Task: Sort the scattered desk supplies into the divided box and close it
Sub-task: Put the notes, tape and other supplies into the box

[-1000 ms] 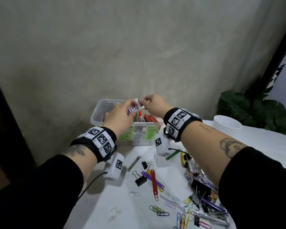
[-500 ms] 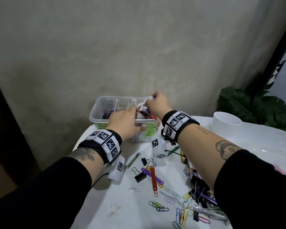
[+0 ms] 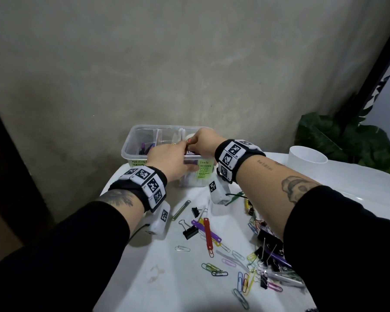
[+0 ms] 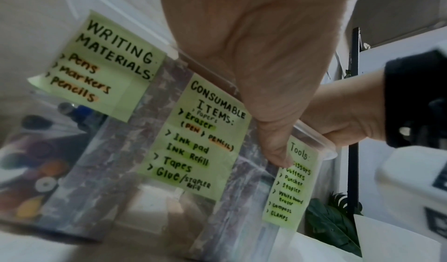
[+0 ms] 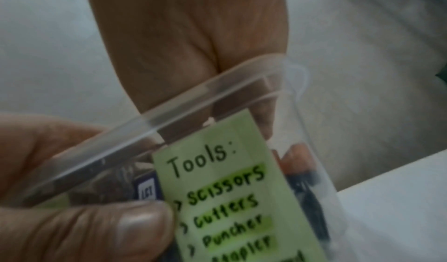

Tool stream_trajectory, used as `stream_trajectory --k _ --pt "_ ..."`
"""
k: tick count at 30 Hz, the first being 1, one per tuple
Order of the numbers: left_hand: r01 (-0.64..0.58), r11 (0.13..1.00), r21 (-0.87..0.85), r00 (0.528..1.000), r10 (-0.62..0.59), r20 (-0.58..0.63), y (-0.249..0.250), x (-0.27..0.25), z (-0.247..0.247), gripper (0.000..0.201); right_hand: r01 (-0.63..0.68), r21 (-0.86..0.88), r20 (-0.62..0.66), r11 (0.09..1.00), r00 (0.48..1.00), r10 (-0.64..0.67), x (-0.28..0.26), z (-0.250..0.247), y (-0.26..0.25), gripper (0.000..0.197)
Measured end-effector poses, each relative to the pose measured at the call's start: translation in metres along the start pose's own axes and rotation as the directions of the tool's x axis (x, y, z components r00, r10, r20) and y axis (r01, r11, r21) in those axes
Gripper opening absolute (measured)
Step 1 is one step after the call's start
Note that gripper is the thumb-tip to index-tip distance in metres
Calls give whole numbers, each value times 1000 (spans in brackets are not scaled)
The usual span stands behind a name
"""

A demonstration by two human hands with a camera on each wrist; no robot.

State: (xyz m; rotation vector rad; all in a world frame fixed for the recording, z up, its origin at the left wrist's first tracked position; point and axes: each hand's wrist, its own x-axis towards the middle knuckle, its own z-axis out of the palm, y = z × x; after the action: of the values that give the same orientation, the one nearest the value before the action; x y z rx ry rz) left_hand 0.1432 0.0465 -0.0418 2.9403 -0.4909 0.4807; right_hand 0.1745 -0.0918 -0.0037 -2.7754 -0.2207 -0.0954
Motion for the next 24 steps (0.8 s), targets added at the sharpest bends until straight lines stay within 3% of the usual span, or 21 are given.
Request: stream_trajectory --k 3,6,11,13,14,15,17,20,22,24 --pt "-22 997 -73 1000 23 9 0 -2 -6 70 -30 245 -163 969 984 71 -14 -10 7 20" --pt "-25 954 -298 999 18 -26 -1 -11 -16 60 -21 451 -304 892 936 176 -36 -24 29 15" --pt "-225 895 -385 969 165 -182 33 -40 -21 13 -33 426 -330 904 925 189 -107 -41 77 8" --pt "-281 861 -424 958 281 -63 55 -53 -22 11 -93 307 -201 947 966 161 -139 -43 91 12" --pt "-268 864 -426 939 334 87 66 -59 -23 16 -133 214 -80 968 985 154 -154 -44 97 14" --pt "-246 879 -409 891 371 262 77 -65 -22 24 -170 107 62 980 985 164 -169 -45 102 16" --pt "-225 899 -375 767 401 501 98 -78 -18 35 -210 -62 320 976 922 218 -195 -43 109 22" --pt "-195 890 -413 700 421 576 126 -98 -10 47 -174 -121 515 977 831 212 -222 -28 115 51" --pt "-219 897 -385 693 420 586 143 -106 -6 53 -153 -85 524 985 834 174 -233 -17 116 63" --pt "-273 896 -351 707 434 558 159 -111 -4 48 -167 -49 476 985 863 170 -241 -9 115 60"
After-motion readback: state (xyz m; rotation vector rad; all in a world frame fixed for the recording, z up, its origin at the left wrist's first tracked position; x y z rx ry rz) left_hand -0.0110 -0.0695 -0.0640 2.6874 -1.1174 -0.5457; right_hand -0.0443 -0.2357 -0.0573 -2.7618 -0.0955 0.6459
